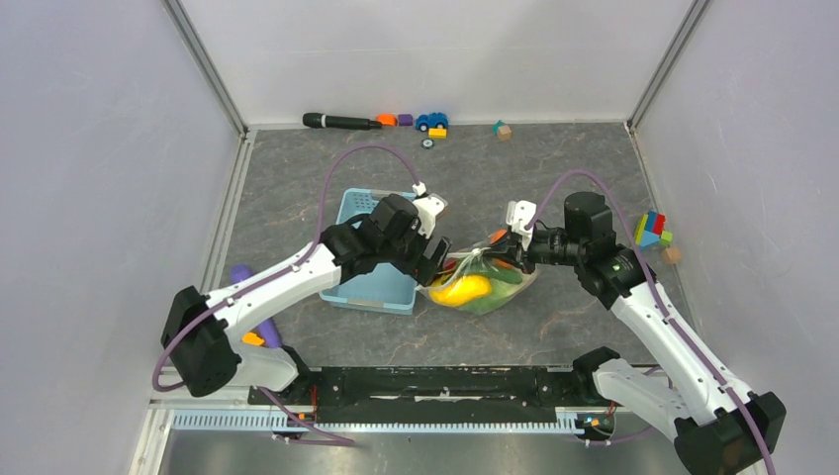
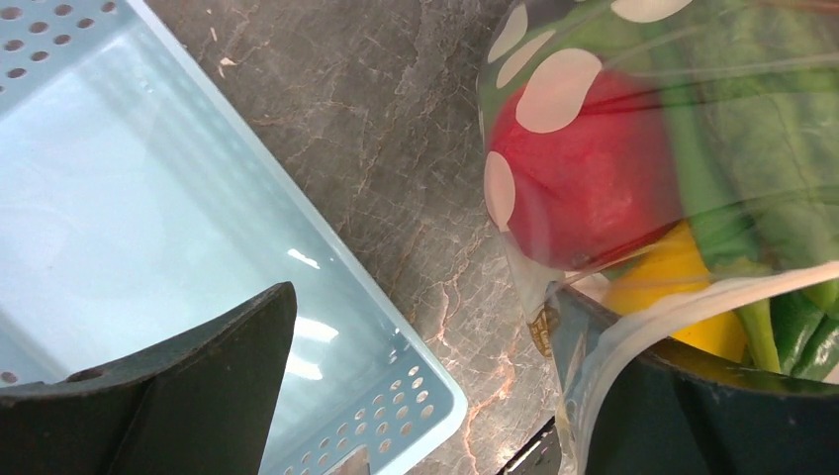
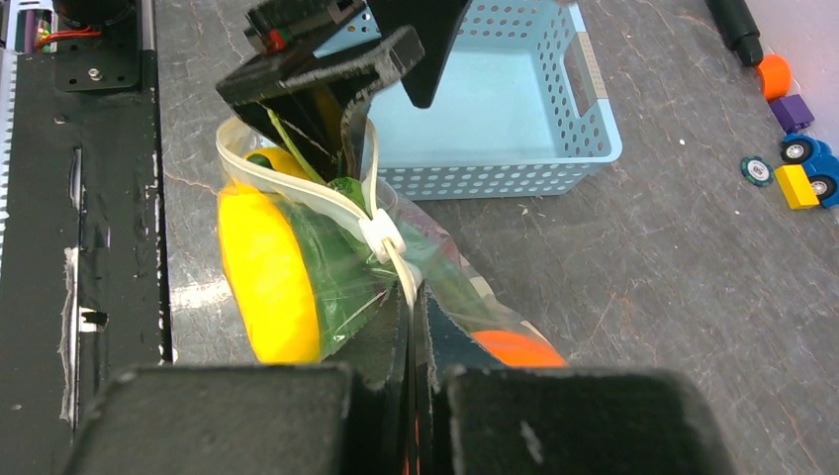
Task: Place the food in the zip-top bag and seal the zipper
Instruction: Zip the zipper food storage bag.
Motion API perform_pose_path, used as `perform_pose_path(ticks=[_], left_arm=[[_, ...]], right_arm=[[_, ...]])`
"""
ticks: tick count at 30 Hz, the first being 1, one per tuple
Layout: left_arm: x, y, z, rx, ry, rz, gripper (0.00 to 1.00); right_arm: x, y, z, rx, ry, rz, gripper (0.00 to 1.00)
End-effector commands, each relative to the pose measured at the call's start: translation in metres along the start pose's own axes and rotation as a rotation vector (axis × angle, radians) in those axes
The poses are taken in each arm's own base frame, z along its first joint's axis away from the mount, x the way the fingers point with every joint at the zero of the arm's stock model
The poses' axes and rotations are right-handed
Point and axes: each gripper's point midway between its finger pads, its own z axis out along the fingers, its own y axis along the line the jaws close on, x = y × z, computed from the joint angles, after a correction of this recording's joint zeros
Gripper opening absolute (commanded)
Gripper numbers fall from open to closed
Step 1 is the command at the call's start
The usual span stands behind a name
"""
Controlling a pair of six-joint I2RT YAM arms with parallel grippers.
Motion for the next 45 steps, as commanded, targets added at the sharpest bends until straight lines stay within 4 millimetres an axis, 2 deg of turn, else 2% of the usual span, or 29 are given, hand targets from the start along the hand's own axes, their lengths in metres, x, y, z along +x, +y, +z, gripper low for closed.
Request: perform_pose_path(ticks=[1,7,9,13,18,20,24,28,33,37,41,45], left_arm=[[-0.031,-0.002,-0.033,-0.014,-0.110,-0.019,1.00],[-0.068,-0.018,-0.066,0.055,-0.252,-0.039,1.00],[-0.076,-0.030,-0.076,0.121,-0.290,-0.012,1.00],[-0.098,-0.038,-0.101,0.168,-0.422,0.064,1.00],[-0.129,-0.079,-0.128,0.388,-0.634,0.209,1.00],[-0.133,-0.085,-0.123,0.420,-0.628,0.245,1.00],[-0.126,-0.099,-0.099,0.510,-0.502,0.350,1.00],[-0.126,-0.100,-0.075,0.505,-0.438,0.415,0.98],[-0.122,-0.094,-0.051,0.454,-0.373,0.492,0.86],[-0.111,-0.089,-0.036,0.436,-0.309,0.543,0.79],[-0.109,-0.091,-0.029,0.435,-0.285,0.554,0.59],[-0.107,-0.097,-0.028,0.453,-0.281,0.576,0.50]], right_arm=[[-0.025,-0.013,-0.005,0.053,-0.059,-0.104,0.00],[-0.015,-0.012,-0.005,0.049,-0.030,-0.101,0.00],[-0.014,-0.010,-0.004,0.041,-0.029,-0.104,0.00],[-0.012,-0.006,-0.003,0.016,-0.032,-0.108,0.00],[-0.014,-0.005,-0.002,0.005,-0.039,-0.104,0.00],[-0.016,-0.004,-0.003,0.002,-0.044,-0.104,0.00],[-0.020,-0.002,-0.003,-0.012,-0.062,-0.100,0.00],[-0.021,0.000,-0.001,-0.025,-0.065,-0.074,0.00],[-0.022,0.001,-0.002,-0.028,-0.062,-0.061,0.00],[-0.022,0.002,-0.003,-0.029,-0.059,-0.055,0.00],[-0.021,0.002,-0.003,-0.027,-0.054,-0.050,0.00],[-0.019,0.003,-0.003,-0.029,-0.050,-0.046,0.00]])
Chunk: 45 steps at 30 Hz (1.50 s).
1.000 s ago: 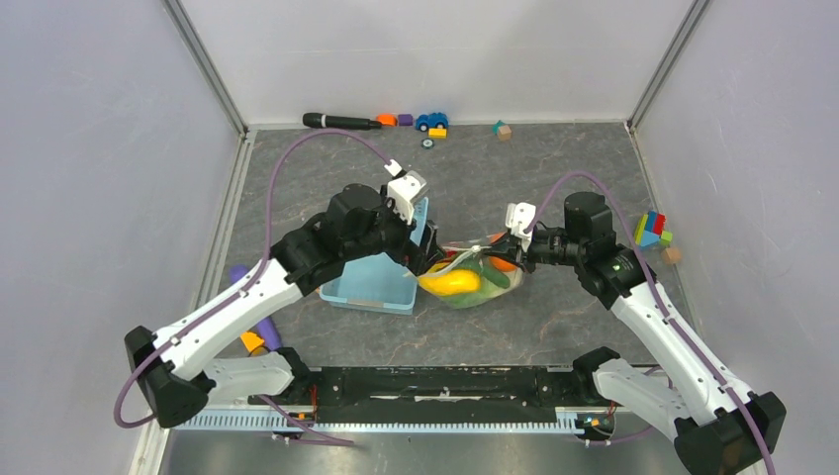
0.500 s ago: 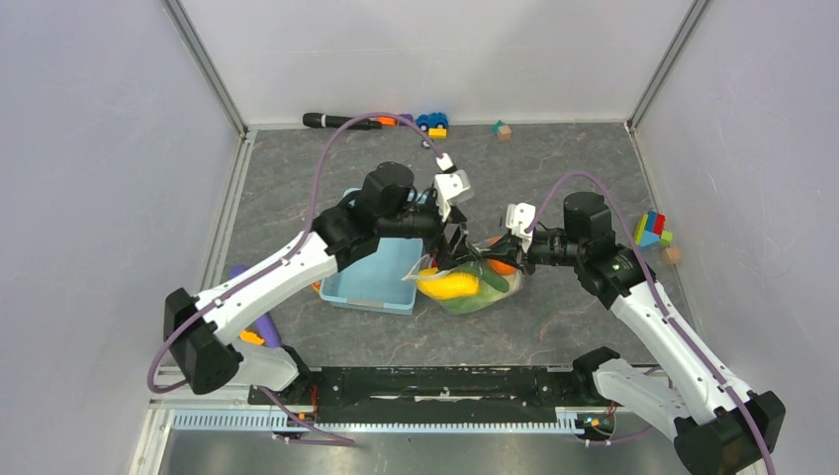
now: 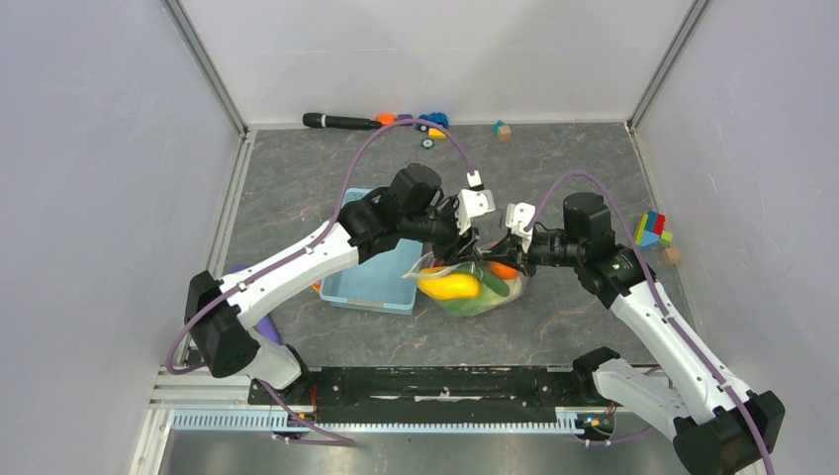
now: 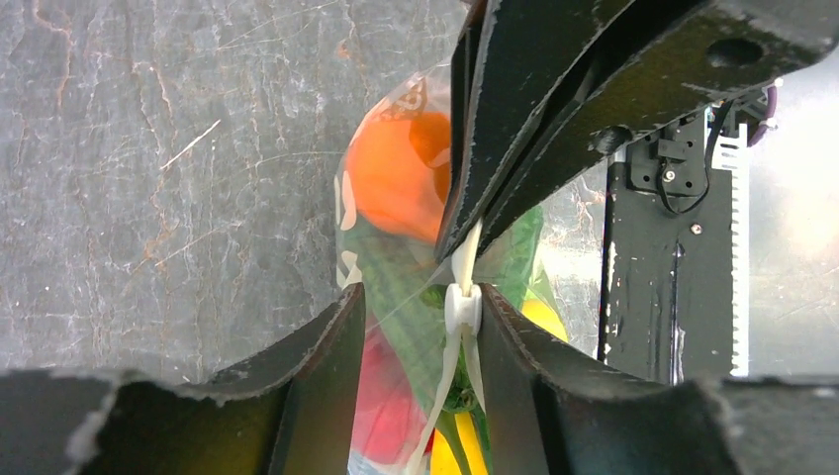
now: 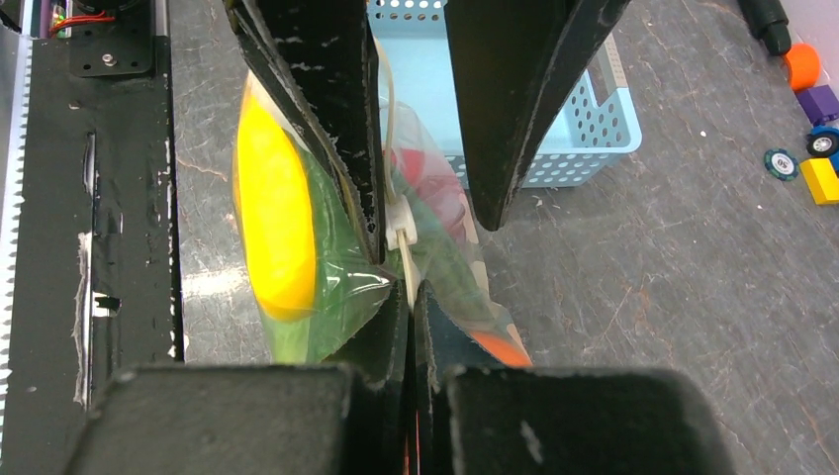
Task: Place the food in the zip-top bag and seal the zipper
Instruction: Zip the zipper food storage bag.
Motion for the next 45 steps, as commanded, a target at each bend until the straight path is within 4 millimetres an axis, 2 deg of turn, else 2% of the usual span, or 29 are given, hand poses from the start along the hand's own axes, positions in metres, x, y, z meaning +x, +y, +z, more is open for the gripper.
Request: perform_pose_path(ticks=[1,13,21,27,29,34,39,45], left_arm=[[-0.015,-0.002,-0.002,0.012,-0.021,0.088,0.49],[-0.014,-0.020,0.004,0.049,0.002,0.154,0.46],[-0.019,-0.015,0.008,0.010,-0.003,0.166,0.44],[-0.017,-0.018,0.009,0.020,0.000,0.185,0.21],[-0.019,-0.020,0.008,0.027,-0.007,0.186,0.03],[-0.016,-0.023,0.001,0.013,-0.006,0.159,0.02],[-0.001,-0.019,-0.013,-0.061,0.029,0.091,0.02],[0.014,-0.020,-0.034,-0.145,0.030,0.014,0.02]], right_arm=[[-0.026,-0.002,-0.003,0.000,-0.068,-0.053,0.00],[-0.025,-0.001,-0.003,-0.011,-0.071,-0.052,0.00],[-0.023,0.001,-0.002,-0.018,-0.070,-0.049,0.00],[-0.021,0.001,-0.002,-0.013,-0.064,-0.049,0.00],[-0.019,-0.001,-0.002,-0.004,-0.057,-0.041,0.00],[-0.007,-0.023,-0.007,0.127,0.015,-0.017,0.00],[0.012,-0.052,-0.021,0.323,0.120,-0.002,0.00],[0.023,-0.066,-0.028,0.411,0.173,0.013,0.00]])
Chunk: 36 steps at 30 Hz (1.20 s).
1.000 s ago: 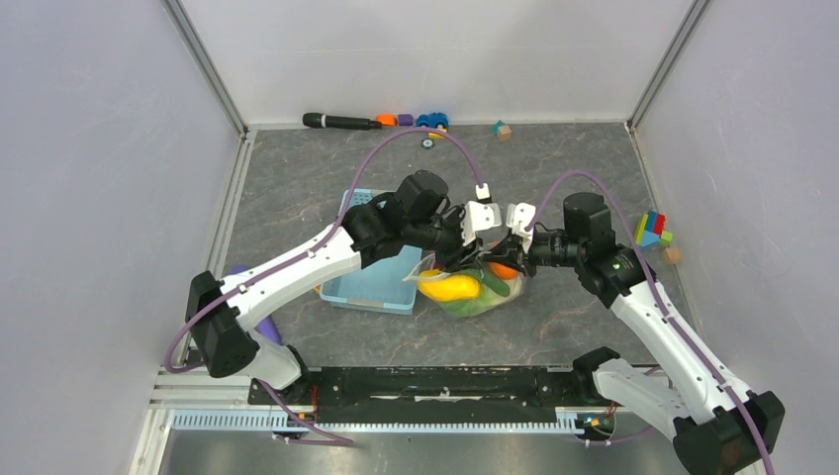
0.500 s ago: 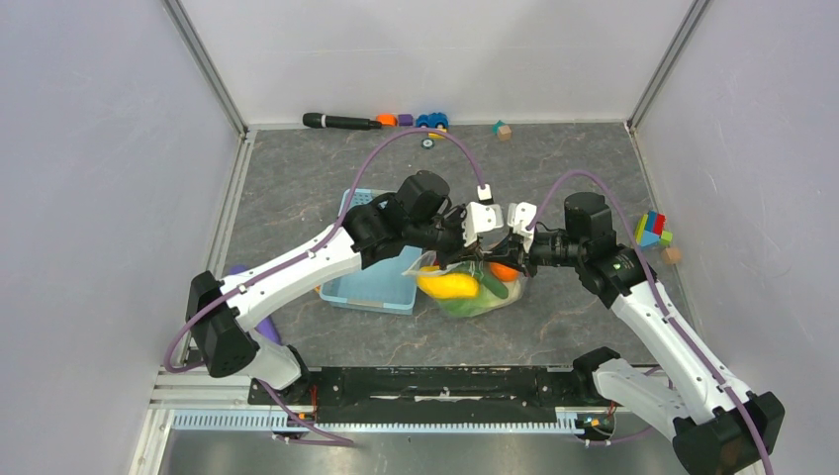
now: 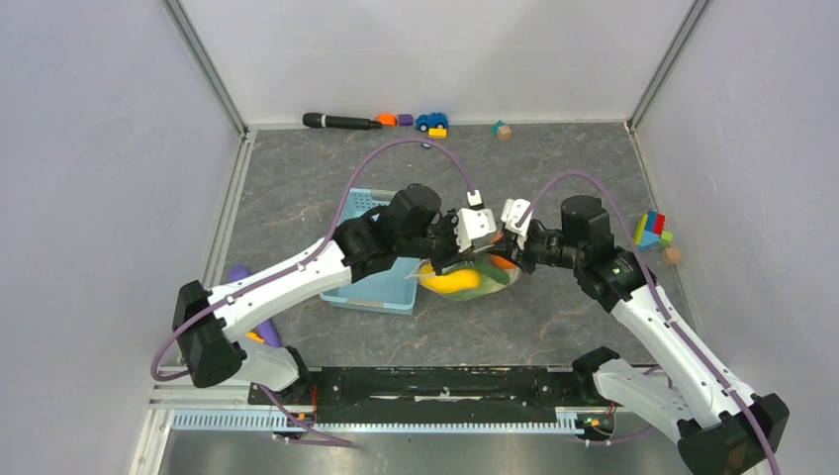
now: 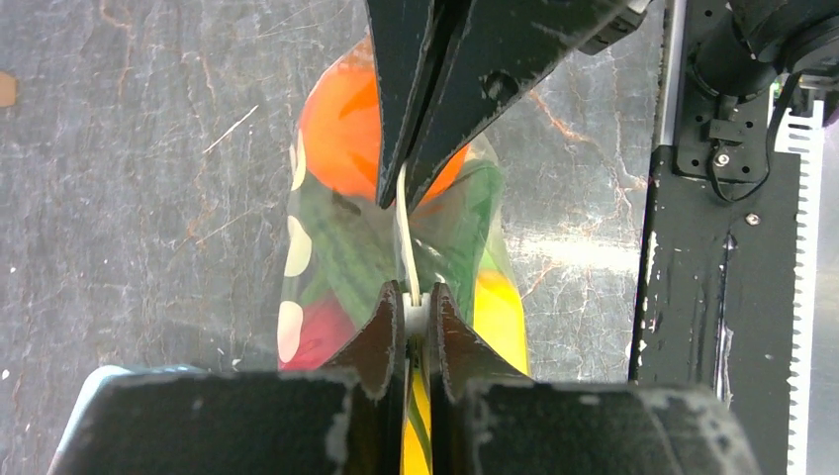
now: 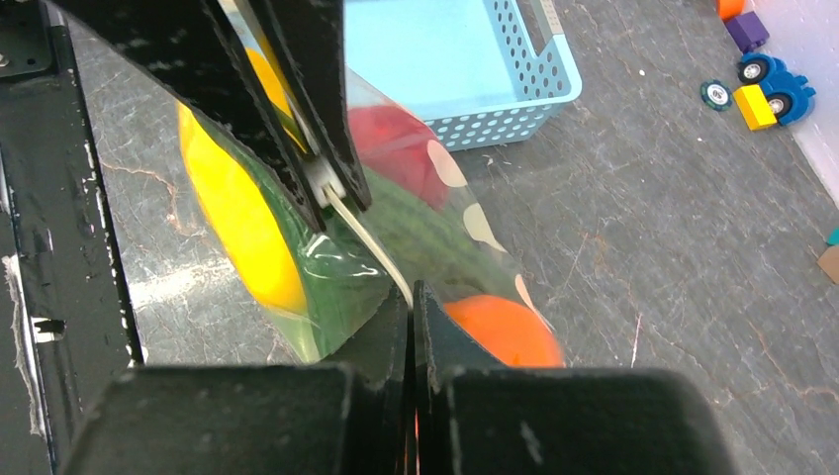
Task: Place the food in the zip-top bag and seal the zipper
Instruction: Zip the zipper food storage bag.
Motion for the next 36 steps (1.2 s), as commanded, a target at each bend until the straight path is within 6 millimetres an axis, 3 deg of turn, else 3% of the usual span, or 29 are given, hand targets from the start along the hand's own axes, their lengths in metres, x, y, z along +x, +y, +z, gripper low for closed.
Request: perform_pose_path(ticks=[1,13,24,36], left_arm=[[0.008,-0.004,-0.037,-0.088,0.012,-0.089,0.02],[0.049,-0.004,-0.065,-0.209,0.144,-0.242,0.02],[0.091,-0.020,-0.094,-0.247,0.339,-0.354,0.02],[0.105,-0.031,-0.111,-0.260,0.389,-0.426,0.02]], right_arm=[[0.014,-0.049,-0.013,0.257,0.089,-0.005,0.00],[0.031,-0.064,-0.016,0.340,0.163,0.024,0.00],[0.048,-0.060,-0.009,0.306,0.215,0.020,0.00],[0.048,-0.059,-0.009,0.298,0.214,0.014,0.00]])
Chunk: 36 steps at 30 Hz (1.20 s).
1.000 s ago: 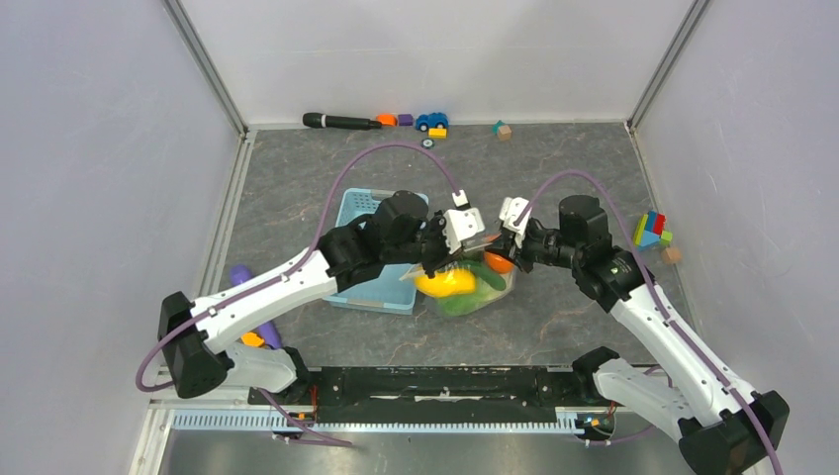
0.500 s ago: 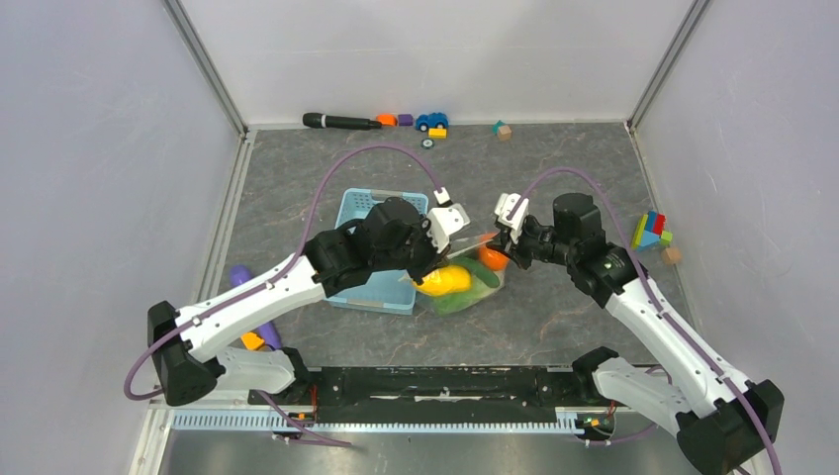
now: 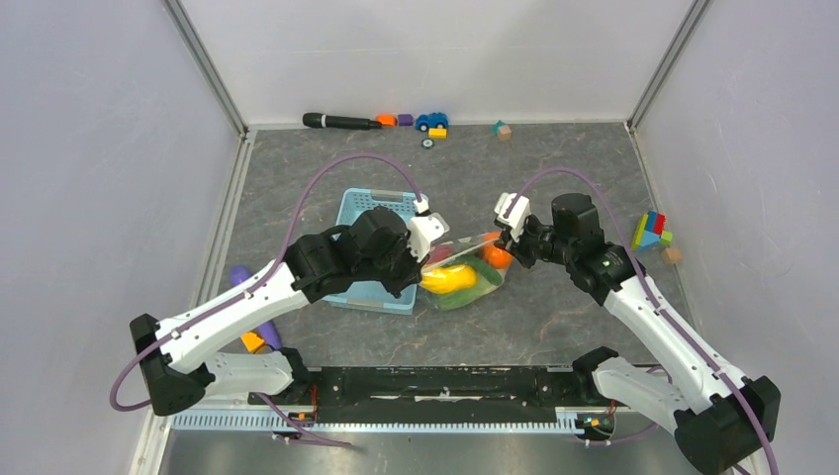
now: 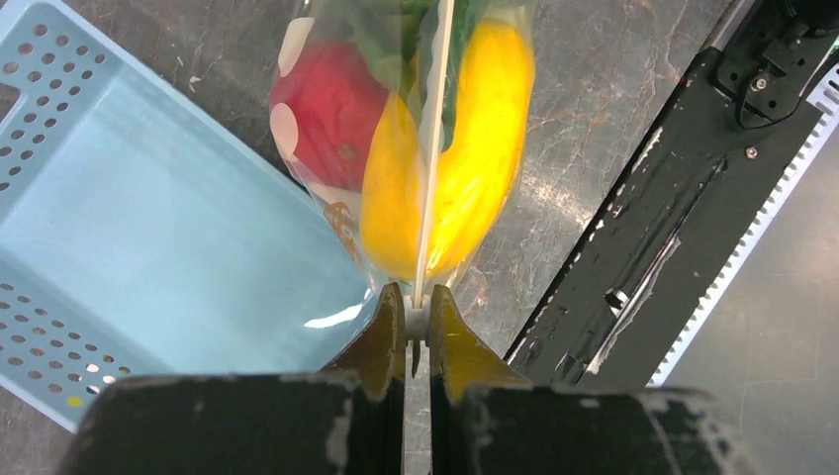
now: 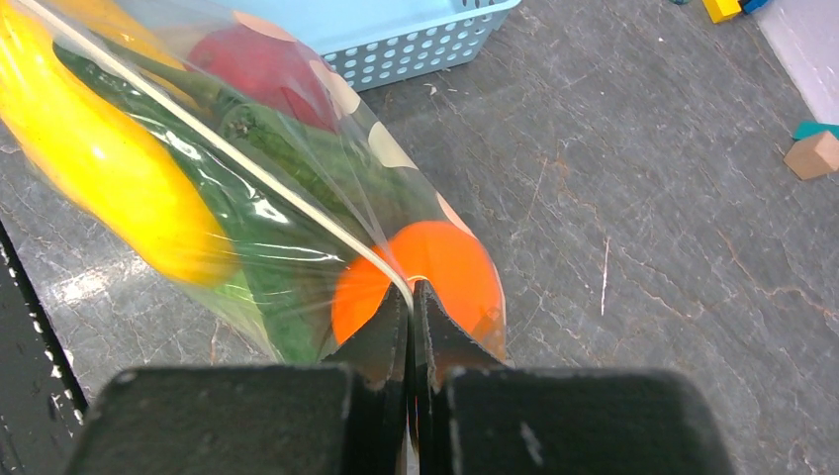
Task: Place the food in the zip-top bag and seal the zipper
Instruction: Zip the zipper food storage bag, then place the zipper food storage bag at the center of the board.
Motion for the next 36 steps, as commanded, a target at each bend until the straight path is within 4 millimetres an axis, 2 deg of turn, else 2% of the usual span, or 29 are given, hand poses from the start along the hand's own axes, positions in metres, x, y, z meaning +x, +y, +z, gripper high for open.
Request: perform_pose_path(ticks=[1,11,13,15,16,17,18,22,25,30,36], left_arm=[[0.041,0.010,-0.019,-0.070,0.137,-0.060,0.02],[0.027,0.009,-0.012,-0.061,0.069,-0.066,0.02],[0.024,0.008,-0.010,-0.056,0.058,-0.066,0.08],[0.019,0.007,-0.009,-0.052,0.038,-0.065,0.29],[0.015,0.008,-0.008,-0.052,0.021,-0.061,0.46],[0.009,0.009,-0.007,-0.058,-0.004,-0.057,0.87],[0.002,0.011,-0.006,-0.067,-0.034,-0.051,0.99],[-0.036,0.016,-0.010,-0.092,-0.177,-0.058,1.00],[-0.053,0.024,-0.024,-0.140,-0.258,-0.079,1.00],[-0.057,0.061,-0.061,-0.368,-0.343,-0.221,1.00],[-0.048,0.089,-0.088,-0.541,-0.433,-0.370,1.00]], right_arm=[[0.014,-0.035,-0.009,0.168,0.069,-0.017,0.00],[0.002,-0.027,-0.012,0.127,0.017,-0.033,0.00],[-0.002,-0.023,-0.012,0.107,-0.003,-0.038,0.00],[-0.007,-0.018,-0.012,0.078,-0.028,-0.044,0.00],[-0.009,-0.016,-0.012,0.068,-0.039,-0.046,0.00],[-0.012,-0.013,-0.011,0.051,-0.052,-0.048,0.00],[-0.015,-0.011,-0.011,0.038,-0.067,-0.051,0.00],[-0.022,-0.003,-0.009,-0.004,-0.106,-0.027,0.00],[-0.026,-0.007,-0.012,0.023,-0.108,0.020,0.00],[-0.031,-0.014,-0.017,0.074,-0.080,0.172,0.00],[-0.037,-0.030,-0.020,0.167,-0.049,0.366,0.00]])
